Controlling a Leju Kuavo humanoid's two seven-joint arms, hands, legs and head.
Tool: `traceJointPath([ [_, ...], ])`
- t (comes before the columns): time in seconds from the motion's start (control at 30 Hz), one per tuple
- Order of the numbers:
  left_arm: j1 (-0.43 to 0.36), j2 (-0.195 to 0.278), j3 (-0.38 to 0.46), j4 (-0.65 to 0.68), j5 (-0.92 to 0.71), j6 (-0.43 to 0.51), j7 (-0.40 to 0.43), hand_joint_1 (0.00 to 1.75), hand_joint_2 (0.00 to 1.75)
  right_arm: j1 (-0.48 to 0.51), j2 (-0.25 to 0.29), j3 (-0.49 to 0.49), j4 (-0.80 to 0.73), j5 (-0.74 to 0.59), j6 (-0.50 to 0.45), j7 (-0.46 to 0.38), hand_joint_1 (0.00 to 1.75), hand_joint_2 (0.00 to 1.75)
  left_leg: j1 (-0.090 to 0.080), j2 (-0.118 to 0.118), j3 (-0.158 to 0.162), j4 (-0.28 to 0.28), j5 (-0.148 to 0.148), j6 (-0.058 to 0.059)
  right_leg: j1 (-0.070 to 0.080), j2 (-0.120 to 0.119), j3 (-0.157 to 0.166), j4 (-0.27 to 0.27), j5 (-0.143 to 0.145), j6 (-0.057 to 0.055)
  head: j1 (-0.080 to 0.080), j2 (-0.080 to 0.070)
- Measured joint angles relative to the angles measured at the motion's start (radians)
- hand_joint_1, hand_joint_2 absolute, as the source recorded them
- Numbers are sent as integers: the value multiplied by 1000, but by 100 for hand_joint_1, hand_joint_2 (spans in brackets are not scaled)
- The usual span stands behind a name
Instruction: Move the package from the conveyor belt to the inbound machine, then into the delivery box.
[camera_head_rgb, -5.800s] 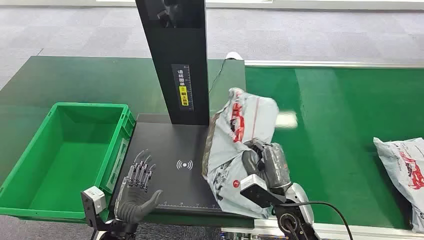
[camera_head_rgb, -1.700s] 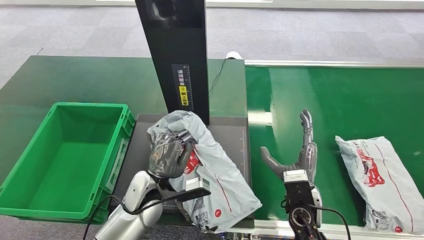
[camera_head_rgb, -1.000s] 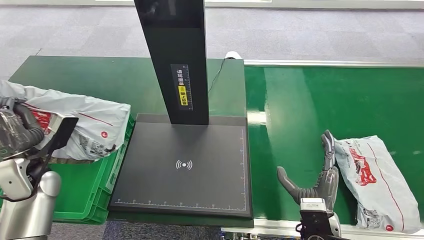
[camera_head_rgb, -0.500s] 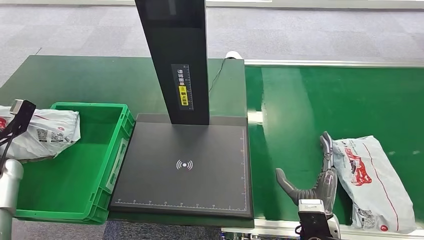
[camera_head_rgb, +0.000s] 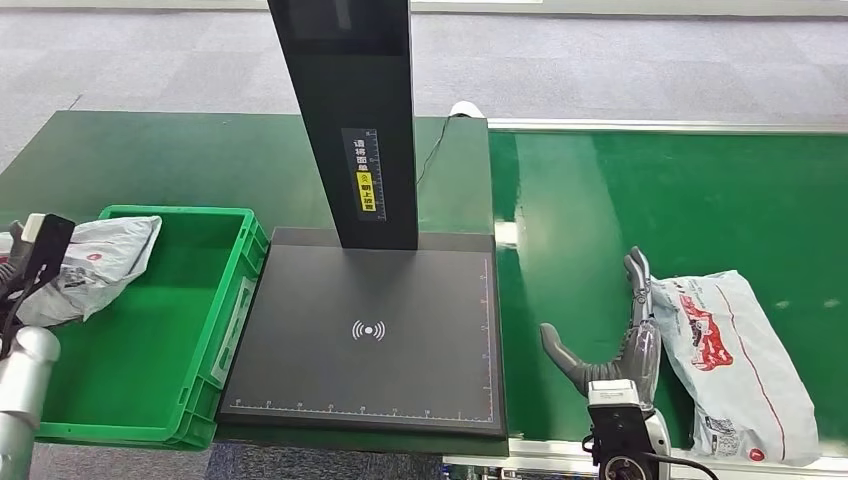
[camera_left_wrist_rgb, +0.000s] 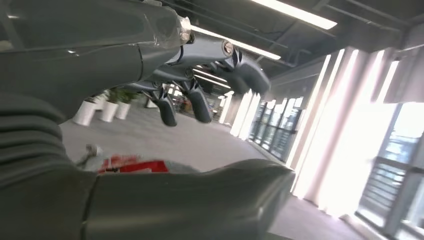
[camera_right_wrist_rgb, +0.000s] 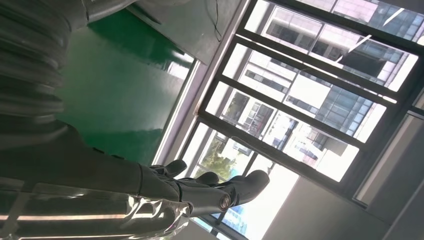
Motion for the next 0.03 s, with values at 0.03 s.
traceJointPath([
  [0.03, 19, -7, -3, -28, 10, 1, -13, 0, 0, 0, 0, 1, 1, 0, -1, 0, 0, 175, 0, 0, 0, 0, 0, 0, 0, 0, 0, 0, 0, 0, 0, 0],
])
